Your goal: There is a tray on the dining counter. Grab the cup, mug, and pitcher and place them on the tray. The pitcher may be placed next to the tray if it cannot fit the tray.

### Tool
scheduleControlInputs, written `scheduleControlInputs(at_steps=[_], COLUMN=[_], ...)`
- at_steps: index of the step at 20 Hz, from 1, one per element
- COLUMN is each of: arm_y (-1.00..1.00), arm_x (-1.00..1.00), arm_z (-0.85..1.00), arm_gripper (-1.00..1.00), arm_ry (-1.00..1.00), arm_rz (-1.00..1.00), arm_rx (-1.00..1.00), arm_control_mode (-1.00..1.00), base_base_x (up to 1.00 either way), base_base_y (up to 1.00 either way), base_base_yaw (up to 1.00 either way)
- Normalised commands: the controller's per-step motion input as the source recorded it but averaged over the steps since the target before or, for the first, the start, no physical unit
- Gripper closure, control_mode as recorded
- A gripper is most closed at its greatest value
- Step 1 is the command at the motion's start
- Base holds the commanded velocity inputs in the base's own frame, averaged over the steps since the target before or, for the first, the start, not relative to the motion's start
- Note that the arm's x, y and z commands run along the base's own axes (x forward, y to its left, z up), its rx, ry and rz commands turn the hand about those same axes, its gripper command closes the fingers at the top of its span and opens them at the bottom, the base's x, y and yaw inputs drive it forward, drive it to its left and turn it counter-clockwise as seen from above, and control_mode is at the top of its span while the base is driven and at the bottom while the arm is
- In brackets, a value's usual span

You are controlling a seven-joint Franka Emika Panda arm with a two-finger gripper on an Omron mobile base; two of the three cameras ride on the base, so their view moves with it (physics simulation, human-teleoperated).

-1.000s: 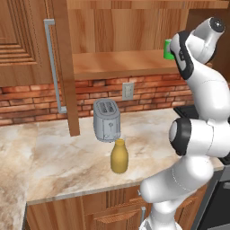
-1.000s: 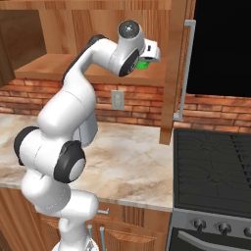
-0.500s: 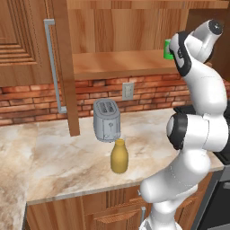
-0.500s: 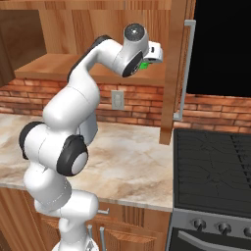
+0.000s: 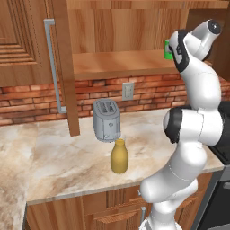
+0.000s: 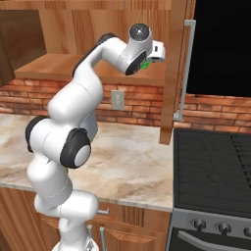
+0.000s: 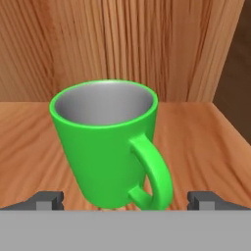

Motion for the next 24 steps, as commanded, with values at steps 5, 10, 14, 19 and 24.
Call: scheduleControlInputs(at_steps=[5, 10, 14, 19, 24], arm_y=[-0.02, 0.0, 0.0, 0.0, 0.0], arm_x=[0.06, 0.03, 0.0, 0.02, 0.05], arm_z=[-0.01, -0.06, -0.13, -0.11, -0.03], arm_gripper=[-1.0, -1.0, -1.0, -1.0, -1.0], arm_ry=[0.0, 0.0, 0.0, 0.0, 0.0], arm_rz=[0.03, 0.05, 0.05, 0.05, 0.04], arm_rx=[0.0, 0.0, 0.0, 0.0, 0.0], arm_control_mode=[-1.0, -1.0, -1.0, -1.0, -1.0], base_base_x=[0.0, 0.0, 0.0, 0.0, 0.0], base_base_y=[0.0, 0.0, 0.0, 0.0, 0.0], base_base_yaw=[0.0, 0.0, 0.0, 0.0, 0.0])
